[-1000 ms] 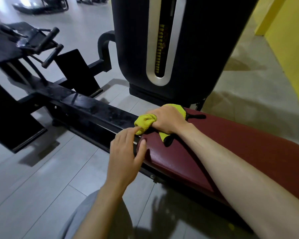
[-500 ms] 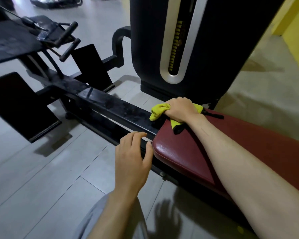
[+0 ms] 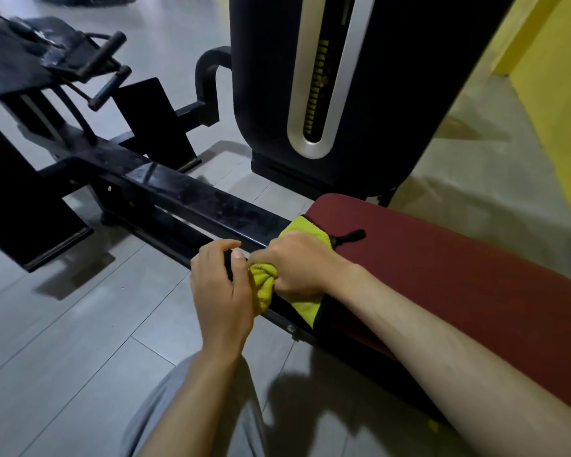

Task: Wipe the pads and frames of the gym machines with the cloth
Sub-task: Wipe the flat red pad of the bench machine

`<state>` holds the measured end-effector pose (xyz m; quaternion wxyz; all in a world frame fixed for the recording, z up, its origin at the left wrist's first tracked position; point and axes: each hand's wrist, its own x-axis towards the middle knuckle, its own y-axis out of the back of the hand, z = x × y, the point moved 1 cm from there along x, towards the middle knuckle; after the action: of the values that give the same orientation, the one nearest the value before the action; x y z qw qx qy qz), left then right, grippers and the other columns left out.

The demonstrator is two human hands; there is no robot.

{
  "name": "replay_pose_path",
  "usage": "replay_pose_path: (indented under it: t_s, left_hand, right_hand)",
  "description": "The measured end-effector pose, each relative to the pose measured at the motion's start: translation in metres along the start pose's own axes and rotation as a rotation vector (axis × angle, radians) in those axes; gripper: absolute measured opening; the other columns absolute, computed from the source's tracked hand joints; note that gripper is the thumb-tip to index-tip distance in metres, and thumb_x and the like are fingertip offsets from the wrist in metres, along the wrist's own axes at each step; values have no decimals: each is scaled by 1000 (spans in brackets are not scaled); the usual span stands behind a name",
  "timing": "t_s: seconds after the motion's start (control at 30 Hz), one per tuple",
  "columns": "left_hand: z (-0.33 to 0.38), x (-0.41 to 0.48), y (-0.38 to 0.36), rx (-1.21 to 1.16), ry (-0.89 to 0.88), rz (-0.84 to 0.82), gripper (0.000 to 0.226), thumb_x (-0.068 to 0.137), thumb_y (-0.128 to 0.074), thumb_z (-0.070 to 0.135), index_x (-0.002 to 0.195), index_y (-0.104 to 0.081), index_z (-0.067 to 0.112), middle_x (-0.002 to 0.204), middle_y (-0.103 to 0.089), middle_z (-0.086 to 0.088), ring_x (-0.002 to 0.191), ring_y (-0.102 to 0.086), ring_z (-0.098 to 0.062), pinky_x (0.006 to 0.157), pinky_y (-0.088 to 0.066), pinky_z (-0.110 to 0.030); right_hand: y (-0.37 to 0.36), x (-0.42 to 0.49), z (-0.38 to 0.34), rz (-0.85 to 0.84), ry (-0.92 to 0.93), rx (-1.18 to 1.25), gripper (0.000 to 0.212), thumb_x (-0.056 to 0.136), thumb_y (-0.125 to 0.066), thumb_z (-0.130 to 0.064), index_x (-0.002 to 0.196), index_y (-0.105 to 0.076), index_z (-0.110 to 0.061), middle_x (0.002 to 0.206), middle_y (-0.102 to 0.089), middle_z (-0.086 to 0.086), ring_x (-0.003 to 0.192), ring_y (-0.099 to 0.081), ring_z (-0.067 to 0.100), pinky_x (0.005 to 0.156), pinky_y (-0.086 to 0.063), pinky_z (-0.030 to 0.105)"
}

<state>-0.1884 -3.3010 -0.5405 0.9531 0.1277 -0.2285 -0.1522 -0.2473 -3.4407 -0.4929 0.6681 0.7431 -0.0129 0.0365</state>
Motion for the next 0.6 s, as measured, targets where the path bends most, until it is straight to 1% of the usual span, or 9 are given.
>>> replay_pose_path:
  t_s: [0.07,0.13,0.2,0.27,0.37,0.43,0.5,0.53,0.6]
  left_hand:
    - [0,2,3,4,-12,-13,20,105,-40,32,110,-58,25,103,-56,11,101,-48,-10,87,-47,-39]
    - [1,4,8,19,-27,-19,20,106,-40,34,110,-58,25,103,-55,11,101,-48,-10,86,-46,-36]
    - [1,4,13,33,-34,-16,22,106,-39,36,111,-58,25,103,-55,12,101,-48,-10,85,-45,-33]
    - [0,4,16,33,-35,-9,24,106,-37,36,110,-58,25,103,-55,12,100,-48,-10,85,-42,-31]
    - [0,5,14,15,-16,-2,24,108,-35,35,108,-57,25,100,-54,12,98,-47,-5,83,-40,-26]
    - [1,7,11,-19,7,-9,31,107,-32,39,107,-59,23,101,-56,9,100,-49,-8,84,-41,-25]
    - [1,8,9,-104,46,-42,38,106,-30,45,107,-61,23,103,-58,7,105,-52,-15,88,-42,-28]
    - [0,9,9,-144,65,-56,40,106,-30,47,108,-62,23,105,-60,6,108,-53,-18,91,-43,-30]
    - [-3,12,9,-178,84,-72,43,105,-29,50,108,-63,24,108,-61,5,111,-55,-20,95,-44,-35]
  right_hand:
    - [5,8,10,-12,-112,-34,16,89,-58,-37,97,-68,-28,84,-72,0,80,-66,28,64,-43,37]
    - [9,15,24,9,-261,-59,23,94,-55,-43,99,-69,-25,92,-73,1,89,-66,29,67,-42,37]
    - [9,17,30,55,-368,-61,24,92,-56,-43,88,-66,-22,84,-70,3,86,-65,32,64,-35,36]
    - [6,14,21,70,-380,-52,23,89,-56,-43,78,-60,-23,74,-64,1,80,-64,33,62,-34,35]
    - [6,5,-4,18,-275,-27,26,80,-50,-49,82,-64,-28,71,-65,-1,73,-62,30,59,-41,36]
    - [2,-4,-21,-41,-140,-108,20,73,-63,-44,81,-68,-27,67,-65,1,66,-61,29,62,-47,36]
    - [-8,-22,-33,-84,68,-256,11,67,-73,-32,72,-66,-25,62,-61,1,64,-59,29,73,-50,39]
    - [-14,-35,-38,-87,161,-326,5,69,-70,-24,70,-65,-25,61,-61,2,66,-58,29,80,-50,41]
    - [-20,-66,-40,-15,257,-421,12,77,-63,-10,70,-63,-21,63,-61,1,70,-55,28,91,-48,43]
